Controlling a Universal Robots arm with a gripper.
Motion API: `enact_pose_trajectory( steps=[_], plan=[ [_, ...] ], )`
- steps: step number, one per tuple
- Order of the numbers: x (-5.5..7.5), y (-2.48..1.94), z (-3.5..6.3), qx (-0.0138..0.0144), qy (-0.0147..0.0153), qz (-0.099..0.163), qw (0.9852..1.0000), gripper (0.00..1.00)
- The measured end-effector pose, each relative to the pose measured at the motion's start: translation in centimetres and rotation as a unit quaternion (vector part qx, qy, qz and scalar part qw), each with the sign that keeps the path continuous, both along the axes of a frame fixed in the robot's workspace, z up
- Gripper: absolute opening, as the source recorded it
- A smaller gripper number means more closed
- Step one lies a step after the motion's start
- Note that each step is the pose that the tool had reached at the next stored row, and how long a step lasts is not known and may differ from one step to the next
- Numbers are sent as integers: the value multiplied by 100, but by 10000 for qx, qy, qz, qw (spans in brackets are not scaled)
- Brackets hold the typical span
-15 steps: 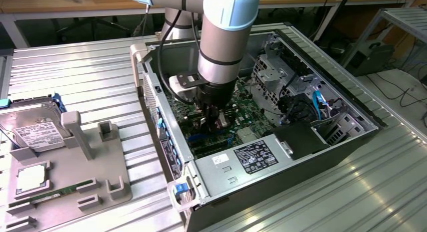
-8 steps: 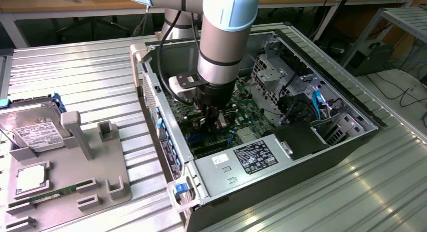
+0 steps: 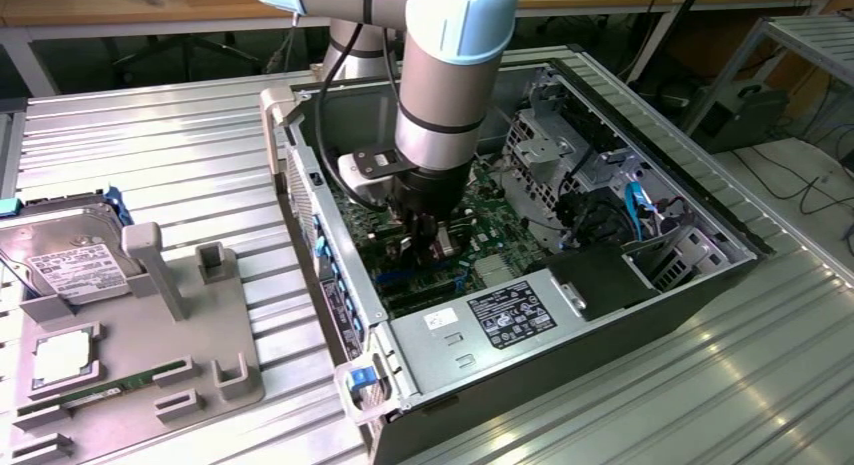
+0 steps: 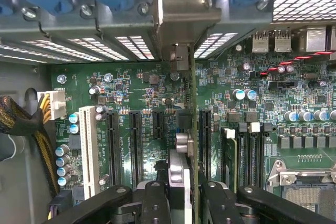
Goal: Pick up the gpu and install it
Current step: 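Insert the gpu into the slot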
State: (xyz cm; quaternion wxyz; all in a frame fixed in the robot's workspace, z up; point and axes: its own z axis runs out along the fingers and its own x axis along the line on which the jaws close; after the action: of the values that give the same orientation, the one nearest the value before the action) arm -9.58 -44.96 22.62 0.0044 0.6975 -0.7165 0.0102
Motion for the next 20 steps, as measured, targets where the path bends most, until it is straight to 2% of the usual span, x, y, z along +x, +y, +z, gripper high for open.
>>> enact_pose_trajectory(
  steps=[2, 3, 4, 6, 7, 12, 15, 20],
  plan=[
    [0, 0, -3, 13, 0, 0, 10000, 29],
    [0, 0, -3, 32, 0, 1, 10000, 29],
    [0, 0, -2, 61, -1, 1, 10000, 29],
    [-5, 1, 8, 135, -3, 1, 9999, 29],
    [-6, 3, 5, 160, -5, 0, 9999, 29],
    [-7, -2, 13, 170, -1, 0, 9999, 29],
    [-8, -4, 53, 196, -1, 0, 9998, 29],
    [-9, -31, 58, 201, -1, -14, 9998, 29]
  ],
)
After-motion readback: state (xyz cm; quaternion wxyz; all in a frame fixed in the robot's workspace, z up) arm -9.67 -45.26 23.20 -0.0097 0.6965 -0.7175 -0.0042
